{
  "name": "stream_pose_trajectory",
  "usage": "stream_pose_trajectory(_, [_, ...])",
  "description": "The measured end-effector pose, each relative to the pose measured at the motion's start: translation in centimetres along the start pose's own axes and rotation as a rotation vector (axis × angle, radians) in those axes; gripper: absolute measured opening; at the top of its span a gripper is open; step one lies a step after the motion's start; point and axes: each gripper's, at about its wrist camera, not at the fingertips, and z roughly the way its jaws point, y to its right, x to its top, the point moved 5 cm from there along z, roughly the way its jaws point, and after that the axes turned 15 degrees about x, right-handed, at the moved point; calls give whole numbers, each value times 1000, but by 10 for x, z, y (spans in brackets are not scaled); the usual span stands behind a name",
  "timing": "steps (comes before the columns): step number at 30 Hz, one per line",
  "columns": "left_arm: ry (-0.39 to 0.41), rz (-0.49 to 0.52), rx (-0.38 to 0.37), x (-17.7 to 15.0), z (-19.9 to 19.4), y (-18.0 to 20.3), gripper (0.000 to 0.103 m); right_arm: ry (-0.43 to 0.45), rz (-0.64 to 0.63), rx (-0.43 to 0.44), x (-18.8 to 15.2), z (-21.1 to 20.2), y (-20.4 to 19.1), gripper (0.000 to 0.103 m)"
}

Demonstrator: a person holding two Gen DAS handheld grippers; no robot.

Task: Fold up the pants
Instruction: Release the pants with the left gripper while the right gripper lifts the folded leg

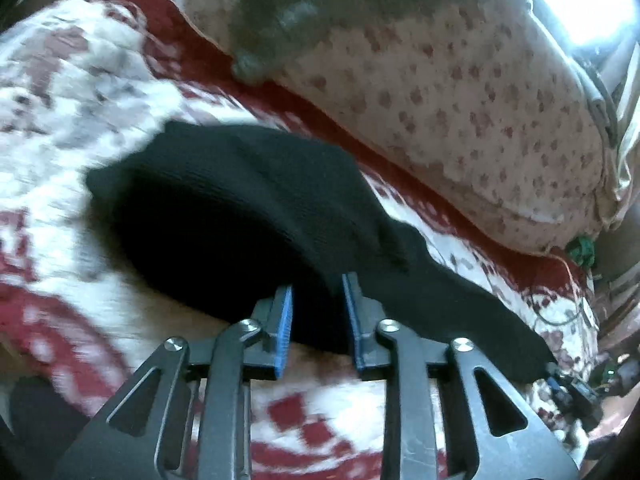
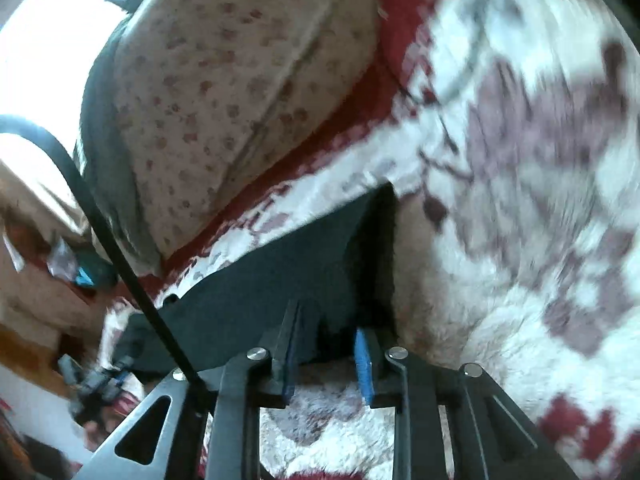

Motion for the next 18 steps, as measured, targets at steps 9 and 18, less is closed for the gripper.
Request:
stream_pose_trajectory(9, [29, -96, 68, 10, -22, -95, 46, -175, -227, 269, -35, 76, -120, 39])
stream_pose_trajectory(18, [-5, -107, 91, 8, -5, -121, 46, -455, -452, 436, -99, 218, -258, 39])
